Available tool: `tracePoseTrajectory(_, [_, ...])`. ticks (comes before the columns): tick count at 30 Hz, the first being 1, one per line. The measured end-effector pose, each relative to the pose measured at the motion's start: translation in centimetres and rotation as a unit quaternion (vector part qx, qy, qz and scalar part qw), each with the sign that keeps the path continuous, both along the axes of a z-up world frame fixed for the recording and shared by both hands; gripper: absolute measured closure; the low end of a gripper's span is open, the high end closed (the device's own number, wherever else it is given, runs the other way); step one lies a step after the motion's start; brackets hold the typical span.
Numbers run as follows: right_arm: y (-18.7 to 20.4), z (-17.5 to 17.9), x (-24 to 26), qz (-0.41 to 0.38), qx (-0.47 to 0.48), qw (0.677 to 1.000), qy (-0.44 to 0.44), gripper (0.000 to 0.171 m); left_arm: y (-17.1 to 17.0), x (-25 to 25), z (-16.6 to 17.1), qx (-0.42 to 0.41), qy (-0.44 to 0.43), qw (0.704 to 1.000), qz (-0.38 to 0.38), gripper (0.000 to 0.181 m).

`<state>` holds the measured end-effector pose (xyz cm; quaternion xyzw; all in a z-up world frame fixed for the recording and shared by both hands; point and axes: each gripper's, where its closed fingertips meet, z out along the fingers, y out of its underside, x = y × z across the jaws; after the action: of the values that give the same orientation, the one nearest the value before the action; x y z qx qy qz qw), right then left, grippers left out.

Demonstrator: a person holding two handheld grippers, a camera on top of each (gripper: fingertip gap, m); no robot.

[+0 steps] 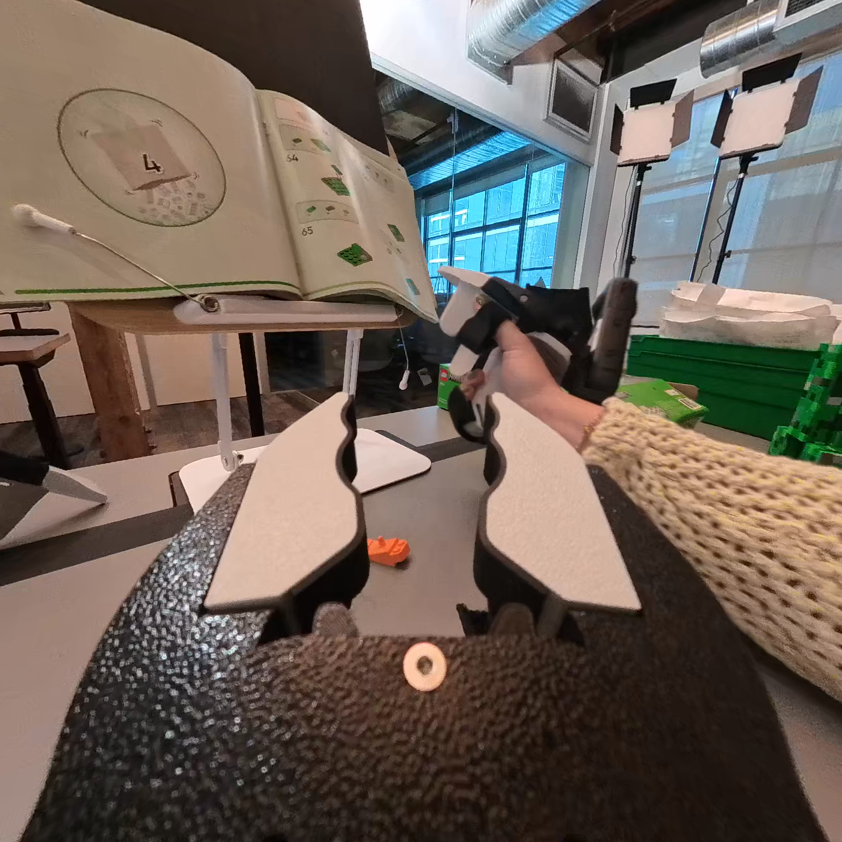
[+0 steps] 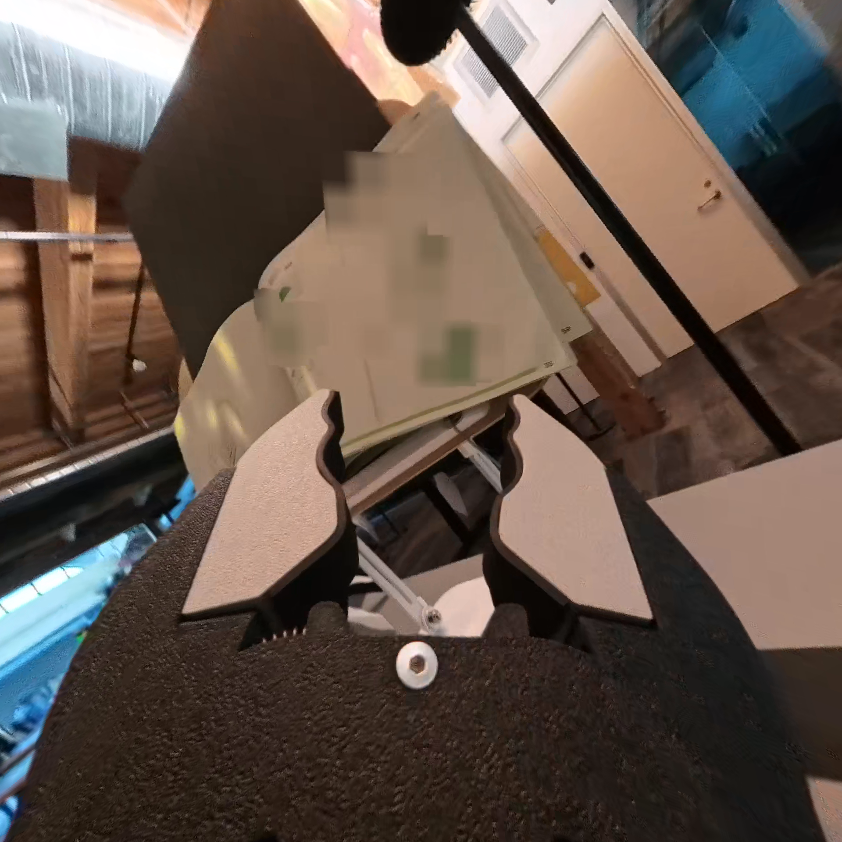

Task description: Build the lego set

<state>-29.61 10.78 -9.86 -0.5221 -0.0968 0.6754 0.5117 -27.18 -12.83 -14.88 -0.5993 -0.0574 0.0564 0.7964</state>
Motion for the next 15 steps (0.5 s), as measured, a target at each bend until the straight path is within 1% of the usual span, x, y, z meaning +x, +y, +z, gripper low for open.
tracePoseTrajectory(2, [1.5, -0.5, -0.8, -0.003, -0.029, 1.0, -0.01, 0.104, 0.1, 0.1, 0.0, 0.0, -0.001, 1.0, -0.003, 0.129])
tracePoseTrajectory(5, [2.7, -0.4, -1.9, 0.016, -0.048, 0.999, -0.003, 0.105, 0.4, 0.3, -0.1, -0.003, -0.002, 1.0, -0.011, 0.129])
tracePoseTrajectory(7, [3.1, -0.4, -2.5, 0.038, -0.069, 0.997, -0.004, 0.109, 0.5, 0.5, -0.2, -0.006, 0.002, 1.0, -0.013, 0.129])
tracePoseTrajectory(8, [3.1, -0.1, -2.5, 0.046, -0.073, 0.996, 0.01, 0.115, 0.5, 0.5, -0.2, -0.006, 0.003, 1.0, -0.013, 0.129])
tracePoseTrajectory(9, [2.9, 0.4, -2.3, 0.058, -0.07, 0.995, 0.031, 0.128, 0.4, 0.6, -0.1, -0.005, 0.005, 1.0, -0.013, 0.13])
tracePoseTrajectory(11, [2.0, 1.7, -1.4, 0.073, -0.043, 0.994, 0.074, 0.164, 0.4, 0.6, -0.2, -0.006, 0.005, 1.0, -0.013, 0.131])
tracePoseTrajectory(12, [1.6, 2.6, -0.6, 0.059, -0.02, 0.994, 0.093, 0.171, 0.4, 0.6, -0.2, -0.007, 0.004, 1.0, -0.012, 0.132])
tracePoseTrajectory(13, [1.1, 3.3, -0.1, 0.039, 0.006, 0.994, 0.098, 0.171, 0.4, 0.5, -0.3, -0.009, 0.002, 1.0, -0.011, 0.133])
tracePoseTrajectory(15, [-1.0, 4.7, -0.3, 0.034, 0.074, 0.993, 0.082, 0.171, 0.3, 0.4, -0.3, -0.008, -0.003, 1.0, -0.009, 0.135])
